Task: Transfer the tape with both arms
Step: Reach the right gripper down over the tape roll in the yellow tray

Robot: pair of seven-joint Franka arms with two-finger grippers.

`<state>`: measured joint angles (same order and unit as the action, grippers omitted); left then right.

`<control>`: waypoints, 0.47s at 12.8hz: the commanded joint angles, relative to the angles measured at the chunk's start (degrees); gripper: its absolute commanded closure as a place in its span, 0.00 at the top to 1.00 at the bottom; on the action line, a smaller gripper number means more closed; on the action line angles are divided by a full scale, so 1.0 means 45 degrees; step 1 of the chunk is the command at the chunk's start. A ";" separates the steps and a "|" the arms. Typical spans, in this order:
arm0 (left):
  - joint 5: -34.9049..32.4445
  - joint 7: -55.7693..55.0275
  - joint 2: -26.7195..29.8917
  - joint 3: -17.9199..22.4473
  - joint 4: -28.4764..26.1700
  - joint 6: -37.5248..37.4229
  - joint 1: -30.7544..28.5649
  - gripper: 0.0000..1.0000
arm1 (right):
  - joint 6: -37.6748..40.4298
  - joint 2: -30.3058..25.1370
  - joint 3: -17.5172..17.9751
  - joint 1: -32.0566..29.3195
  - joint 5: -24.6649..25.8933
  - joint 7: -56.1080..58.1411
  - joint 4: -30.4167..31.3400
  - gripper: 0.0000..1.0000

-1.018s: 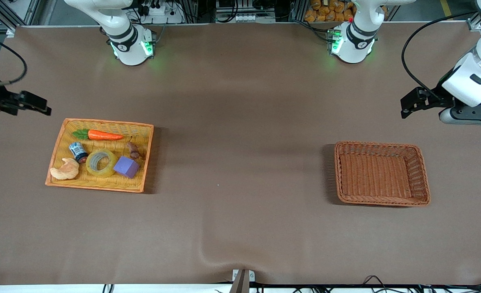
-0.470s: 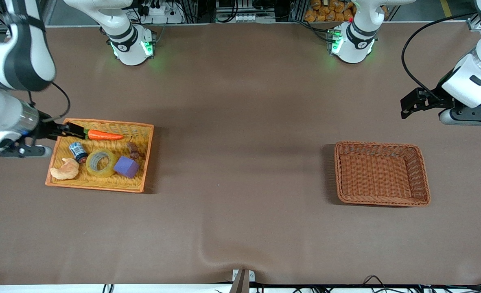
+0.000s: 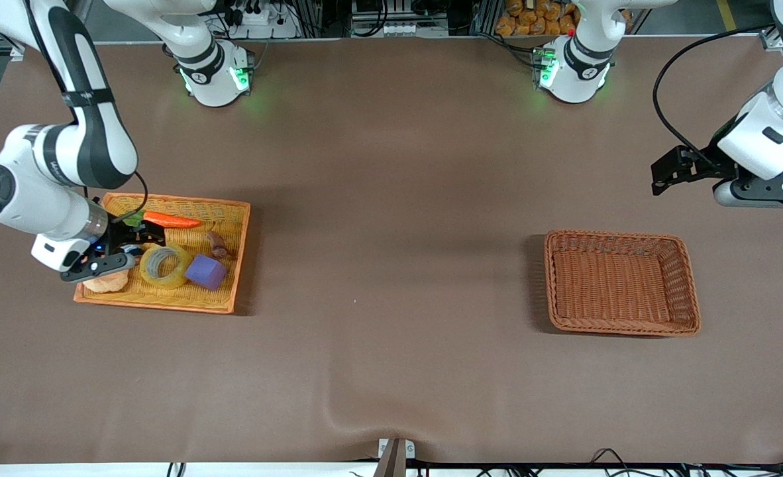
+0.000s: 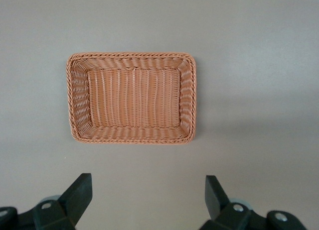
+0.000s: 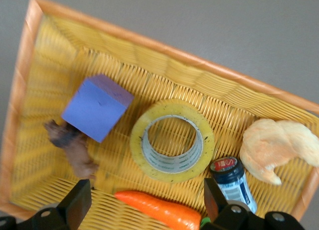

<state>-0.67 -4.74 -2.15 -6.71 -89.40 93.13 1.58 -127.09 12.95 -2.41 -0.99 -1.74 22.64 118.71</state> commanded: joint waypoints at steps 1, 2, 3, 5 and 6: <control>-0.0047 -0.0021 -0.0088 0.0006 0.0100 0.0048 0.0000 1.00 | -0.0564 0.0596 0.0086 -0.0015 0.0055 0.0768 0.0241 1.00; -0.0066 -0.0001 -0.0128 0.0006 0.0100 0.0048 0.0019 1.00 | -0.0624 0.0831 0.0086 -0.0015 0.0055 0.1215 0.0241 1.00; -0.0260 -0.0021 -0.0128 -0.0013 0.0100 0.0028 0.0077 1.00 | -0.0798 0.0968 0.0086 0.0043 0.0055 0.1684 0.0260 1.00; -0.0516 -0.0021 -0.0186 -0.0052 0.0100 0.0028 0.0117 1.00 | -0.1111 0.1533 0.0086 -0.0014 0.0055 0.2291 0.0260 1.00; -0.0516 -0.0021 -0.0187 -0.0072 0.0100 0.0028 0.0117 1.00 | -0.1422 0.1652 0.0086 0.0005 0.0055 0.2584 0.0357 1.00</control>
<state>-1.54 -4.74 -2.73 -6.89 -89.40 93.13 1.76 -131.31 18.97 -2.14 -0.81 -1.74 31.34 119.92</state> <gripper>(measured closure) 0.000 0.000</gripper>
